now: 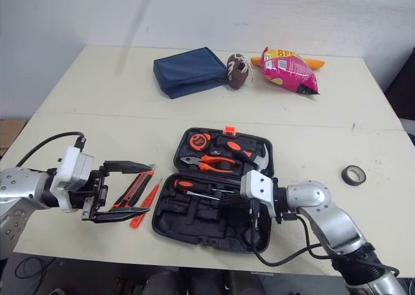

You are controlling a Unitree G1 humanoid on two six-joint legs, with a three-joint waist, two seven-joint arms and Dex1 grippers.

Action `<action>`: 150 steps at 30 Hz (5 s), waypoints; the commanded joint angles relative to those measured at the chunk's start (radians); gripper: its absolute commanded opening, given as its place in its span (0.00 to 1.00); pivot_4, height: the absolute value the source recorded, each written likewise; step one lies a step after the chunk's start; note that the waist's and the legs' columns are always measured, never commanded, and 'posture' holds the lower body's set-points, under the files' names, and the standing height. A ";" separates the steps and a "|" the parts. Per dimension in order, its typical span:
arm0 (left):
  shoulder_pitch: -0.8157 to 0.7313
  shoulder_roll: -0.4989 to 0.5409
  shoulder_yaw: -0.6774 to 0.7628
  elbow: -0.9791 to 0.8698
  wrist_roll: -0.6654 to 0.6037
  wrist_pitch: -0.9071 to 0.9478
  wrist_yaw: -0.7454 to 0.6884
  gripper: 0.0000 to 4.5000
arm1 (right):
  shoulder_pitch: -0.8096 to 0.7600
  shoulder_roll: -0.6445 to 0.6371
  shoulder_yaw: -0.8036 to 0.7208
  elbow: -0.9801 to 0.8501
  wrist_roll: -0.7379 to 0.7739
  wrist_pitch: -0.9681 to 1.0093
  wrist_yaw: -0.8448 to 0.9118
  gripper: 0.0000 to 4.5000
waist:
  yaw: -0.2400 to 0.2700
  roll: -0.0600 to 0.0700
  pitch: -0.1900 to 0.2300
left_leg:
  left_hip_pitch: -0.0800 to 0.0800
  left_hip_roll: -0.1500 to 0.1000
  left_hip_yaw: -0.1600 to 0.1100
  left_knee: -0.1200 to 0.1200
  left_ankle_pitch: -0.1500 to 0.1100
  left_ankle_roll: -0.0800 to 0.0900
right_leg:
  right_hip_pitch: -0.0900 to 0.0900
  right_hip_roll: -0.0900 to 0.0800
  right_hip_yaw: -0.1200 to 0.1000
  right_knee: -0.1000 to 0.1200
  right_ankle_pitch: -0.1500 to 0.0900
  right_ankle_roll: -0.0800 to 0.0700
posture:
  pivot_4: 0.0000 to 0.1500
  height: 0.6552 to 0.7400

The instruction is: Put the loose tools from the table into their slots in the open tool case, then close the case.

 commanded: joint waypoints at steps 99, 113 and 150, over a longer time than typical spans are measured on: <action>0.588 -0.262 0.084 -0.535 0.152 0.399 0.822 0.63 | 0.270 0.004 -0.549 0.311 0.305 -0.537 0.336 1.00 | 0.003 0.002 0.001 | 0.017 0.000 -0.009 -0.011 -0.001 0.001 | 0.019 0.001 -0.006 -0.008 -0.002 -0.009 | 1.00 1.00; 0.539 -0.304 -0.008 -0.467 0.225 0.469 0.881 0.63 | 0.209 0.026 -0.517 0.345 0.281 -0.552 0.329 1.00 | 0.004 0.002 0.001 | 0.016 0.000 -0.009 -0.011 -0.001 0.002 | 0.019 0.001 -0.007 -0.009 -0.003 -0.010 | 1.00 1.00; 0.258 -0.332 -0.092 -0.338 0.220 0.762 0.889 0.06 | 0.239 0.035 -0.480 0.229 0.260 -0.532 0.234 1.00 | 0.029 0.010 -0.004 | 0.018 -0.001 -0.010 -0.011 -0.001 0.002 | 0.021 0.000 -0.007 -0.009 -0.002 -0.009 | 1.00 1.00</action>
